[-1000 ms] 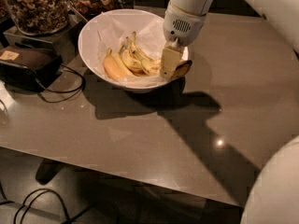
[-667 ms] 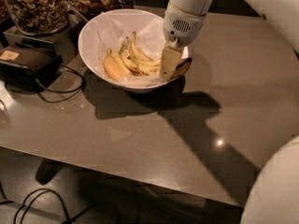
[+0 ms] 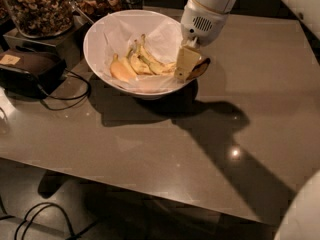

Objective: Pick banana from white bowl

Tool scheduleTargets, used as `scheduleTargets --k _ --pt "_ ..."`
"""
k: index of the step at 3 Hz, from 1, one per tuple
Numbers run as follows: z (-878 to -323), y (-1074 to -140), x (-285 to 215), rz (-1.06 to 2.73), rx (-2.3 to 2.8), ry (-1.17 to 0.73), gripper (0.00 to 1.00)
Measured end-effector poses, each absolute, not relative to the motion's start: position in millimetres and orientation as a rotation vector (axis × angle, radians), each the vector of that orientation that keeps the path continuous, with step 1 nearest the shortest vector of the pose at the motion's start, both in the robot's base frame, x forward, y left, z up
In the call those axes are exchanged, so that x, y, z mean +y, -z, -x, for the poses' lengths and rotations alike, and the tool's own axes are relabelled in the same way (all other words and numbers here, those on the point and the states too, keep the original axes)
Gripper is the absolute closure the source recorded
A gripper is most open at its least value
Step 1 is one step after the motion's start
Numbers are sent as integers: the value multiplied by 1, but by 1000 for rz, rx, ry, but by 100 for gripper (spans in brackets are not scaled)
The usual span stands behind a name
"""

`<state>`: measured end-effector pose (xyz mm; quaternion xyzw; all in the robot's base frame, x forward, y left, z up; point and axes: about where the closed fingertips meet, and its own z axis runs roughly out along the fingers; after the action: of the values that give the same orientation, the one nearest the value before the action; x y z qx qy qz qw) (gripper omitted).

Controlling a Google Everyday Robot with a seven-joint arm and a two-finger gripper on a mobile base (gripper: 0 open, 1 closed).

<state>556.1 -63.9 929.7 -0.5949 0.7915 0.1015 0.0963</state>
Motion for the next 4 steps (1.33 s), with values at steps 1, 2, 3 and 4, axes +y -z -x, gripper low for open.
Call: scheduleTargets --k 1,2,3,4 --pt "-550 -953 -72 1742 2260 -308 100" --pt "-541 -977 -77 1747 2157 -310 100" --pt "-541 -977 -77 1747 2157 -310 100" --pt "-539 -979 -73 1747 2135 -326 100"
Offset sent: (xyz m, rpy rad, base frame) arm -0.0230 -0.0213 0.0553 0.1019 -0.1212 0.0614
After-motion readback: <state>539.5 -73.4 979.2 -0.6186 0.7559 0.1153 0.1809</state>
